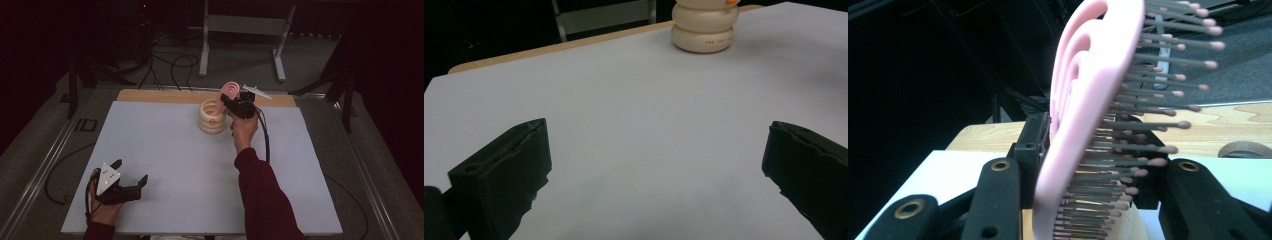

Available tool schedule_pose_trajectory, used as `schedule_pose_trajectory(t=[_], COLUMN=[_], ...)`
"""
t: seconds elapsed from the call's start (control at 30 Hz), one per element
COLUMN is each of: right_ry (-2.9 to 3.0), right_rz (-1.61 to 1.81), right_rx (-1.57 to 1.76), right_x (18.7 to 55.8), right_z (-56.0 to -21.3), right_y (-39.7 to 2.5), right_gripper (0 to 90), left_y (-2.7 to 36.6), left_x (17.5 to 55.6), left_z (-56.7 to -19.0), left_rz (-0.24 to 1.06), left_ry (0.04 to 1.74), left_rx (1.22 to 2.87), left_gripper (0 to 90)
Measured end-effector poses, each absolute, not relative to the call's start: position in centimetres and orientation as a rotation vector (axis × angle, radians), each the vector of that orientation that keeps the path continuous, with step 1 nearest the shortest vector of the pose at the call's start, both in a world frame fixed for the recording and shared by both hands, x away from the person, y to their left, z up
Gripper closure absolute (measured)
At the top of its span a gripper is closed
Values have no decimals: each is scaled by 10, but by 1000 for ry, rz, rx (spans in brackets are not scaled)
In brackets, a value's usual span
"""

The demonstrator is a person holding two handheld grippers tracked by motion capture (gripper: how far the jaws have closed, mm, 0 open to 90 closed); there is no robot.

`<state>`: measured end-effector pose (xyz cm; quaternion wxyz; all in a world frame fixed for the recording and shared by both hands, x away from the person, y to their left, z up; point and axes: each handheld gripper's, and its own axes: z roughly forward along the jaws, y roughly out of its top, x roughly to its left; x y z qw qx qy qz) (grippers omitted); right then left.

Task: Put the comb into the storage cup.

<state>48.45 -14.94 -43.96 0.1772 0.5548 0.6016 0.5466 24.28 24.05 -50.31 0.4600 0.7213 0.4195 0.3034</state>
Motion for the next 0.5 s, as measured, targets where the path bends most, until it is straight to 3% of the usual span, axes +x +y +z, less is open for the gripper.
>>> schedule_pose_trajectory(t=[0.5], right_ry=[1734], right_rz=[1533], right_rx=[1571], right_x=[482], right_z=[-442], right_y=[-159], right_gripper=[456], left_y=[239], left_x=[243], left_z=[-504], left_rz=[743], left_ry=[1032], left_rx=[1778], left_gripper=[1])
